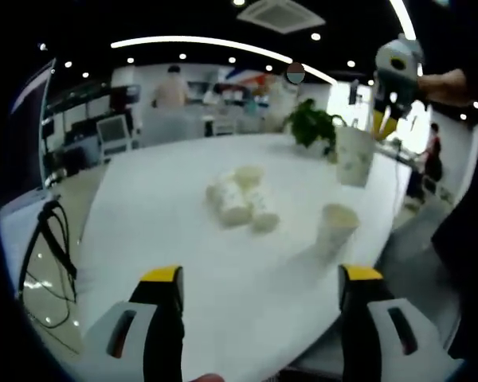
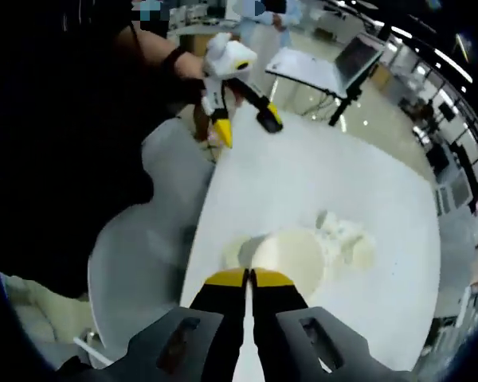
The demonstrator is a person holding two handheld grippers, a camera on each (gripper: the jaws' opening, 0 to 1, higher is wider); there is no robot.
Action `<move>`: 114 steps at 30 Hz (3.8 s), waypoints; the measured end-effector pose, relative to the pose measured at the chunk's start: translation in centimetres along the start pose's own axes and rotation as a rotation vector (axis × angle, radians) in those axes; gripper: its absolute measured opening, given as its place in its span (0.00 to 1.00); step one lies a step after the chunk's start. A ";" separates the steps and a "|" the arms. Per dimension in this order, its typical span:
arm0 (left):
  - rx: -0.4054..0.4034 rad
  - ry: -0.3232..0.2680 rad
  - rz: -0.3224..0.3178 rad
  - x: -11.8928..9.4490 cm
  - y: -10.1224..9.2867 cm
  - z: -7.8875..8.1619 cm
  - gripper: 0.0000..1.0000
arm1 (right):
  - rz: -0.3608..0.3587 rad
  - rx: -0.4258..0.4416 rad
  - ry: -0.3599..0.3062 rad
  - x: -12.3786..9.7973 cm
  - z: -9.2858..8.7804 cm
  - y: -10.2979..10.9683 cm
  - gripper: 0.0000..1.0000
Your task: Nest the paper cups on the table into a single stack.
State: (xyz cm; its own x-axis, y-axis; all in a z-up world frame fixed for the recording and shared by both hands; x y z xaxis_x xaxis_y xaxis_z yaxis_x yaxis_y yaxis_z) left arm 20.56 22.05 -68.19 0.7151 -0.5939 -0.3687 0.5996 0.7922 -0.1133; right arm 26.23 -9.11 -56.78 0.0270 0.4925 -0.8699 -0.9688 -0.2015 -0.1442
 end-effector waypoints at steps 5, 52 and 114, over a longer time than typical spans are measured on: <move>-0.002 -0.004 0.003 -0.1 0.1 0.1 0.78 | 0.010 -0.049 0.025 2.2 -0.4 0.3 0.00; -0.032 0.003 0.035 -1.2 0.1 -0.8 0.78 | 0.080 -0.083 0.071 8.3 -2.6 2.0 0.11; 0.018 0.012 -0.013 -0.3 0.6 0.5 0.78 | -0.323 0.501 -0.239 5.3 -8.7 2.0 0.40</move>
State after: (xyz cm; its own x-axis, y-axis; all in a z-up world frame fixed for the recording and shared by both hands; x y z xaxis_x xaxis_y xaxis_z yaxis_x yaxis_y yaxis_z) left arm 20.88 22.65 -67.65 0.7024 -0.6026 -0.3787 0.6157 0.7814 -0.1016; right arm 26.60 -14.27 -65.75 0.3373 0.6492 -0.6818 -0.9201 0.3804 -0.0930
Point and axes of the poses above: the point that each gripper's makers call its tool centre point, and the gripper's own axes: x roughly forward along the fingers, y roughly to its left, z roughly out of its top, the point moved 10 cm from there along -x, roughly backward along the fingers, and after that the axes turned 6 degrees about -y, right-handed, at the moved point
